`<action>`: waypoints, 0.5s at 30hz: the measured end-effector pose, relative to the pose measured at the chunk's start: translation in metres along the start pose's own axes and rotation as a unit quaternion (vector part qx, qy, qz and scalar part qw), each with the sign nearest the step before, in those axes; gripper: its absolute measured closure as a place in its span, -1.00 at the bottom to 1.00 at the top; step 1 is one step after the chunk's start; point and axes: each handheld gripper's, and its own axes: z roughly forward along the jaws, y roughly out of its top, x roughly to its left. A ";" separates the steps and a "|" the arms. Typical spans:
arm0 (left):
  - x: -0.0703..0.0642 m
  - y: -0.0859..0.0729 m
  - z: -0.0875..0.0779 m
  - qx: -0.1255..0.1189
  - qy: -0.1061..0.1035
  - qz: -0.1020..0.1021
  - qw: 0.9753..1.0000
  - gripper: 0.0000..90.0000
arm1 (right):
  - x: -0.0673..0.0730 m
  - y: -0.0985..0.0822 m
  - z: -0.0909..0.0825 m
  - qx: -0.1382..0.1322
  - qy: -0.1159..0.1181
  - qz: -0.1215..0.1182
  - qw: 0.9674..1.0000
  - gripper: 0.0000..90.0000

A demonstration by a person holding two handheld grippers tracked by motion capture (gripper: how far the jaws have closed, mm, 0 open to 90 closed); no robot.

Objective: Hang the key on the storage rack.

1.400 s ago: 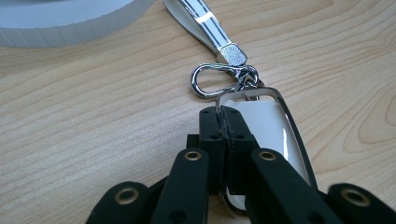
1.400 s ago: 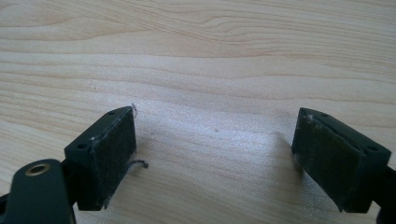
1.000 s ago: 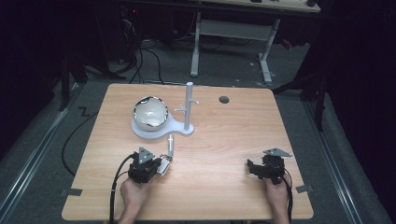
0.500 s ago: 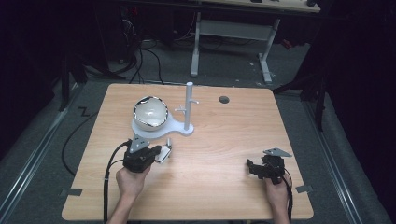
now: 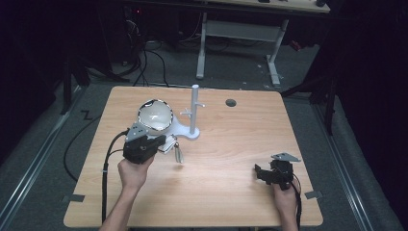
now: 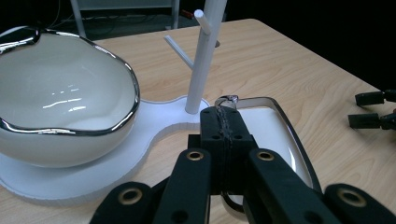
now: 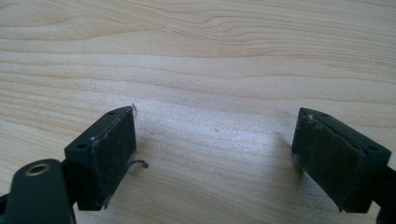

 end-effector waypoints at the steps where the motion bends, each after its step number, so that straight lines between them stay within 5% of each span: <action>1: 0.000 0.002 0.000 -0.001 -0.001 0.001 1.000 0.99 | 0.000 0.000 0.000 0.000 0.000 0.000 1.000 -0.69; 15: 0.007 0.039 -0.001 -0.034 0.000 0.006 0.999 0.99 | 0.000 0.000 0.000 -0.001 0.000 -0.002 1.000 -0.69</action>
